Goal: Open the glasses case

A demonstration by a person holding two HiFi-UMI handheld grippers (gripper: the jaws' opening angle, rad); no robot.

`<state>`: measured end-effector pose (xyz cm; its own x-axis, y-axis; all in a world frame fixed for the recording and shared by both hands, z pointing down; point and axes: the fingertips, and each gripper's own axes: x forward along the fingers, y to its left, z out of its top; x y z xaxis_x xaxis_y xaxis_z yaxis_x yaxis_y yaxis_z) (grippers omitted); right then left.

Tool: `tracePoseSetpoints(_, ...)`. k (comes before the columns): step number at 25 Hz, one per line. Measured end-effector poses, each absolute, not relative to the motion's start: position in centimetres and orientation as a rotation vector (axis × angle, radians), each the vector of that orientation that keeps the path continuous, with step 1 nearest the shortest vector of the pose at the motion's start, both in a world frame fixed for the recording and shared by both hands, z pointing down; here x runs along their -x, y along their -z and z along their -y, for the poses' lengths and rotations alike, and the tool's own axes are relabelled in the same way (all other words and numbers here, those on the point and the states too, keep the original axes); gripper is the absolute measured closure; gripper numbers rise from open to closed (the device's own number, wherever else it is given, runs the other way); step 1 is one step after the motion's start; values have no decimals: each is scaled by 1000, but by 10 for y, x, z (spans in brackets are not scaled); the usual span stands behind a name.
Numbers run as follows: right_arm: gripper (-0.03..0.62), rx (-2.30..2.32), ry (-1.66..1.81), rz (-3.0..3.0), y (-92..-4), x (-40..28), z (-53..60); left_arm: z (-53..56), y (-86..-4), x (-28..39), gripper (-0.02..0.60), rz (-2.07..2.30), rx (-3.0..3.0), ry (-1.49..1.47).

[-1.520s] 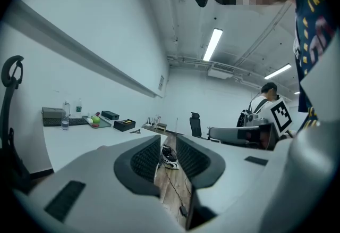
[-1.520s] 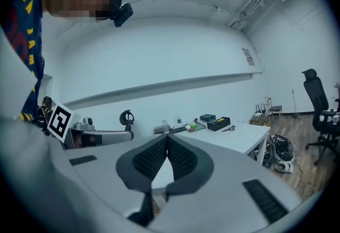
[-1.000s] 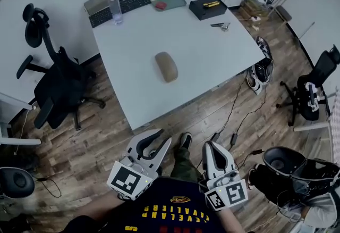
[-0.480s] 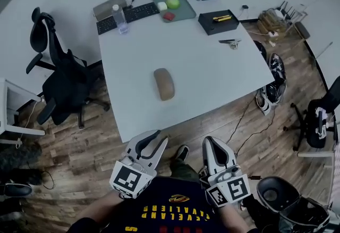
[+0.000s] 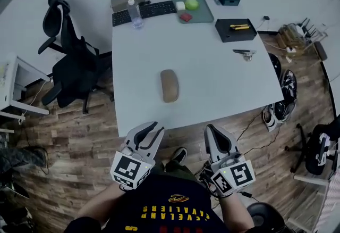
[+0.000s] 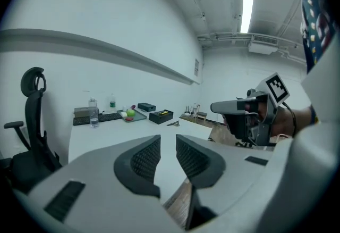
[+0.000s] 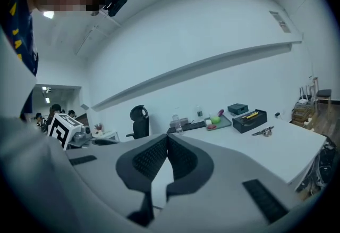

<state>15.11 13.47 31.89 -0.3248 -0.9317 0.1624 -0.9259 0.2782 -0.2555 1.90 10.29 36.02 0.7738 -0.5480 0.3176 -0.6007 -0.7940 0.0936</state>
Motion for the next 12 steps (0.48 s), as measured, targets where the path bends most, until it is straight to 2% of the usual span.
tracePoseSetpoints(12,580,1764,758,-2566,-387,-159,-52,-54,-412,-11,479,945,-2676,-509)
